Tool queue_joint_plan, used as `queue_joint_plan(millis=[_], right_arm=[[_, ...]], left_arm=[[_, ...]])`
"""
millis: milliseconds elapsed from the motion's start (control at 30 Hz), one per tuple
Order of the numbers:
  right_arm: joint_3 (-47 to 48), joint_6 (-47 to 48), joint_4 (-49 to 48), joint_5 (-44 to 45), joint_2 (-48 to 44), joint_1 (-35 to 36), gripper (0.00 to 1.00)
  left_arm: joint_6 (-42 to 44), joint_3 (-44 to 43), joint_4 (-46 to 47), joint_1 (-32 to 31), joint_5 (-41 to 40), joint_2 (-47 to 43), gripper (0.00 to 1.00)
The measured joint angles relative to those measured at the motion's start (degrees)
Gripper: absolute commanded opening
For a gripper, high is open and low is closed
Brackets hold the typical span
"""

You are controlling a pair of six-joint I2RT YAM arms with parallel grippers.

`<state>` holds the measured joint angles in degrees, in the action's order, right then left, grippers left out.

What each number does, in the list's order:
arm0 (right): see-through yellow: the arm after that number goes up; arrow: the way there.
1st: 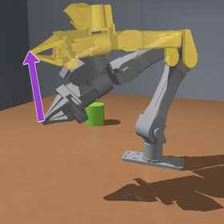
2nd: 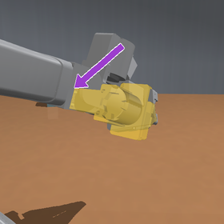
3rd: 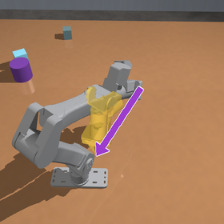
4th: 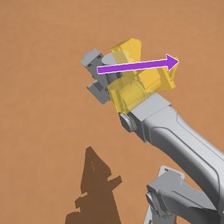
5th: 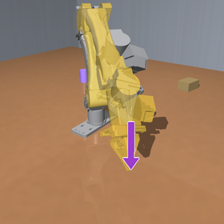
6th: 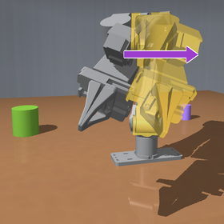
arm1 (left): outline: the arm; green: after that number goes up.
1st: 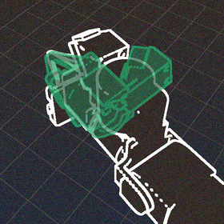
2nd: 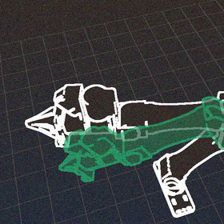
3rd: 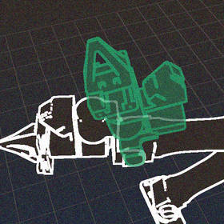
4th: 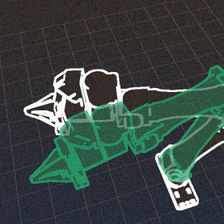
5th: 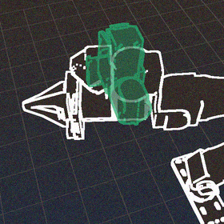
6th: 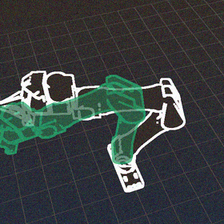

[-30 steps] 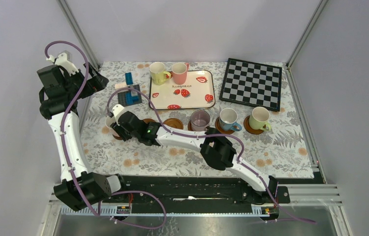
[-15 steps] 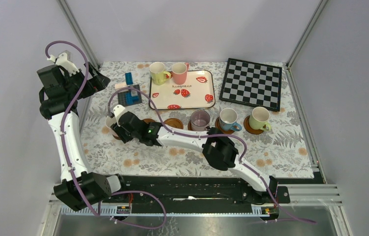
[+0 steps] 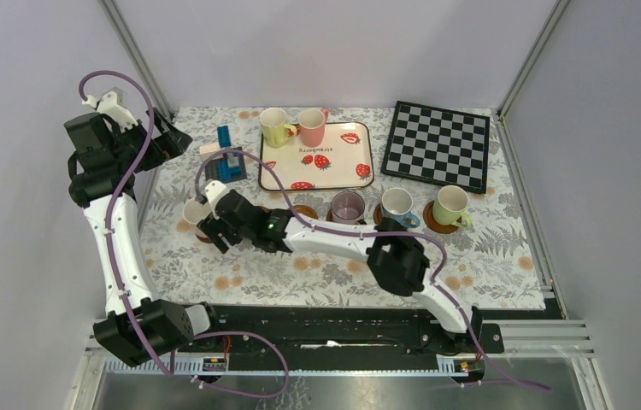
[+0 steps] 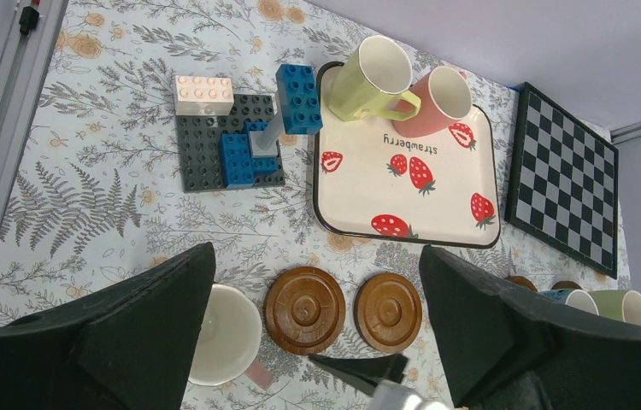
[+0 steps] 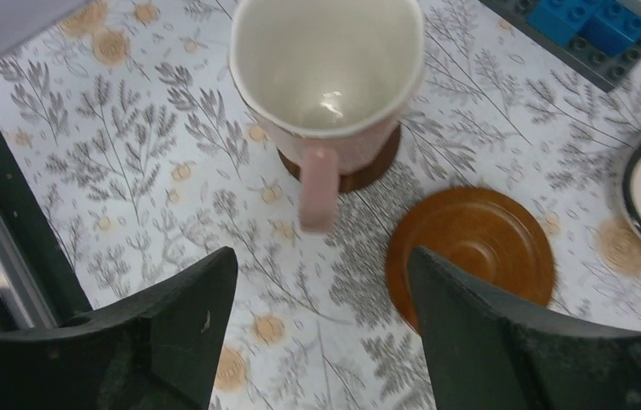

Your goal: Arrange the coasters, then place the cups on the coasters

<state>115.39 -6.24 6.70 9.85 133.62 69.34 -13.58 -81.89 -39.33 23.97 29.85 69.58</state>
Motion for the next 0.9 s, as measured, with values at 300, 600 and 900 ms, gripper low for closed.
queue_joint_plan(millis=[300,600,900], right_arm=[[-11.5,5.0,-0.5,-12.8,-13.5,-11.0,0.94],[-9.9,9.6,-0.1,-24.7,-14.6,-31.2,0.94],[-0.8,9.3,0.3,-29.1,-3.9,-32.7,0.93]], left_arm=[[0.2,1.0,0.4,0.0,0.8,-0.1,0.99],[0.2,2.9,1.8,0.0,2.5,-0.1,0.99],[0.0,4.8,3.8,0.0,3.4,-0.3,0.99]])
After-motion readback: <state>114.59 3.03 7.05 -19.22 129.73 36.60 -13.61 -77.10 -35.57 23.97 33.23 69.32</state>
